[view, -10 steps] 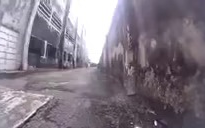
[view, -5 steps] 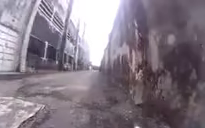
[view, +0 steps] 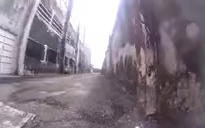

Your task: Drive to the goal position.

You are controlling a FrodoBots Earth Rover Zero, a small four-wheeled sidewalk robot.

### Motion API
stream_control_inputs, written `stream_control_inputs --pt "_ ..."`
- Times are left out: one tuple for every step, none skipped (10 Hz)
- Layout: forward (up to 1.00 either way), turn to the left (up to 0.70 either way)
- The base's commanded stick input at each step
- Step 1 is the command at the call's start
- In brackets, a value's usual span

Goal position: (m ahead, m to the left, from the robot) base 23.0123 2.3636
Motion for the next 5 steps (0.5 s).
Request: stream_control_inputs --pt "0.7 0.0" --pt "0.7 0.0" --pt "0.7 -0.23" --pt "0.7 -0.02" --pt "0.7 0.0"
